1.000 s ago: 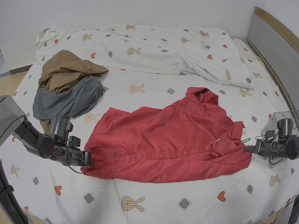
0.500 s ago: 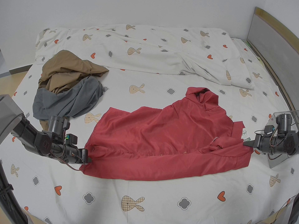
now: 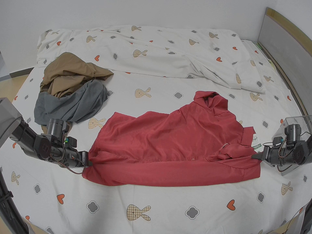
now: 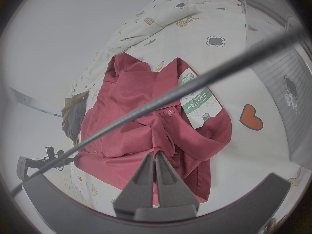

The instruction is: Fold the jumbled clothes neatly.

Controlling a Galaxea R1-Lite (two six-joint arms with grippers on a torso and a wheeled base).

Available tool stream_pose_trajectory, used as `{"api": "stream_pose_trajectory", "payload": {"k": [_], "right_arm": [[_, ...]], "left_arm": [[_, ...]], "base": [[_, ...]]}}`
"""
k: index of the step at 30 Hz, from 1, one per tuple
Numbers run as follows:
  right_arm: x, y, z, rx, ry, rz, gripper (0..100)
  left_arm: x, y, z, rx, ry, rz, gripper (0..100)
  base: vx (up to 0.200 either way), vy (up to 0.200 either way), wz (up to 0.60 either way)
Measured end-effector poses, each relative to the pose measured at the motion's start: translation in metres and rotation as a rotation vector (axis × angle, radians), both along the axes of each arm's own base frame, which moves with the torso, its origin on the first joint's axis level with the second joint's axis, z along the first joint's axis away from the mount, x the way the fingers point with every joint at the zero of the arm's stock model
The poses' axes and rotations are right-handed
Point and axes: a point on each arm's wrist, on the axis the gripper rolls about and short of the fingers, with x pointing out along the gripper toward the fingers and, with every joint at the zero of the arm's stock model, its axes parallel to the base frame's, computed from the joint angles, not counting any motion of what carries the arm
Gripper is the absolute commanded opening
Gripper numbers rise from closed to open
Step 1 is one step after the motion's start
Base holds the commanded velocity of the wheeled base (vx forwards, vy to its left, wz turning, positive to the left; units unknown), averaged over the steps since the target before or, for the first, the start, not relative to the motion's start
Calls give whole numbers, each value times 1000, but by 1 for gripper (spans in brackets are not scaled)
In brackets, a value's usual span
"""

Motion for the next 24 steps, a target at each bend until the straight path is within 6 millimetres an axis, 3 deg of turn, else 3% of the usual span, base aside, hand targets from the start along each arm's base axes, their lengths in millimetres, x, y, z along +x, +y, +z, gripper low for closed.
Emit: {"api": "stream_pose_trajectory", "payload": {"k": [4, 5, 7, 8, 17, 24], "right_arm": [[0, 0, -1, 0, 2, 2, 0], [0, 0, -1, -1, 2, 2, 0], [-1, 0, -1, -2, 4, 1, 0], [-1, -1, -1, -1, 4, -1, 100], [-4, -5, 3, -4, -10, -19, 100], [-16, -12, 30, -20, -98, -52, 100]], "left_arm": [[0, -1, 0, 9, 1, 1, 0], [-1, -2, -1, 12, 3, 1, 100], [-1, -2, -1, 18, 6, 5, 100], [-1, -2, -1, 20, 7, 5, 100], [1, 2, 5, 18, -13, 22, 100], [-5, 4, 29, 7, -58, 36, 100]], "base": [[0, 0, 0], [0, 0, 0], [0, 0, 0], [0, 0, 0], [0, 0, 0], [0, 0, 0]]}}
